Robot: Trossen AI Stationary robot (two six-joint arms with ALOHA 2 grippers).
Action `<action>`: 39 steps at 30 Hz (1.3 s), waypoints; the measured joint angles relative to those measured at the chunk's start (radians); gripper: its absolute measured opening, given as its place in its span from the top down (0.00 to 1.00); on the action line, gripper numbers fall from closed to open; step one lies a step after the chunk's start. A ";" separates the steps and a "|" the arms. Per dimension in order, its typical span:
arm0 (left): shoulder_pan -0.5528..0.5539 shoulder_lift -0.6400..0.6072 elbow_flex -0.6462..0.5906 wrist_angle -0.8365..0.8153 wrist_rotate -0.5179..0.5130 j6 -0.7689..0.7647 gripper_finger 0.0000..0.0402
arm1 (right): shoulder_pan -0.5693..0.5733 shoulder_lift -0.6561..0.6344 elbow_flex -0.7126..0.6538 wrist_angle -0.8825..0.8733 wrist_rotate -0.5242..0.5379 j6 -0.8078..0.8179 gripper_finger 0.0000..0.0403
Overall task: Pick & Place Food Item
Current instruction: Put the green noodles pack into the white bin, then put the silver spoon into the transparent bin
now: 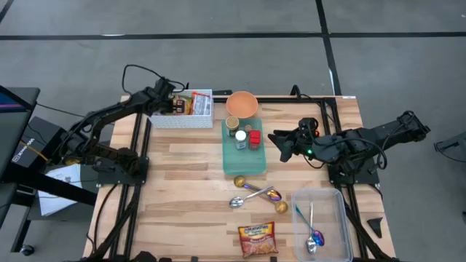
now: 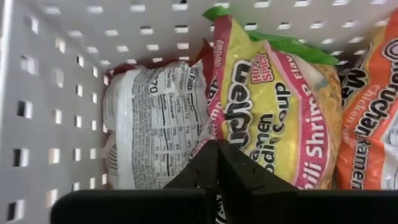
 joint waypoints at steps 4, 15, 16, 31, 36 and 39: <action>0.000 -0.007 -0.036 0.025 -0.019 -0.058 1.00 | 0.000 0.000 0.000 0.000 0.000 0.000 0.55; -0.003 -0.210 -0.049 0.063 -0.048 -0.126 1.00 | 0.000 0.000 0.000 -0.001 0.000 -0.002 0.55; -0.007 -0.226 -0.049 0.071 -0.019 -0.126 1.00 | 0.000 0.000 0.000 -0.004 0.000 -0.004 0.55; -0.367 -0.541 -0.049 0.571 0.587 0.002 0.98 | -0.010 0.000 0.000 -0.131 -0.066 -0.018 0.55; -0.542 -0.594 -0.049 0.585 0.543 0.080 0.87 | -0.027 0.000 0.000 -0.207 -0.146 -0.018 0.55; -0.644 -0.605 -0.049 0.583 0.485 0.108 0.77 | -0.044 0.000 0.000 -0.244 -0.201 -0.018 0.55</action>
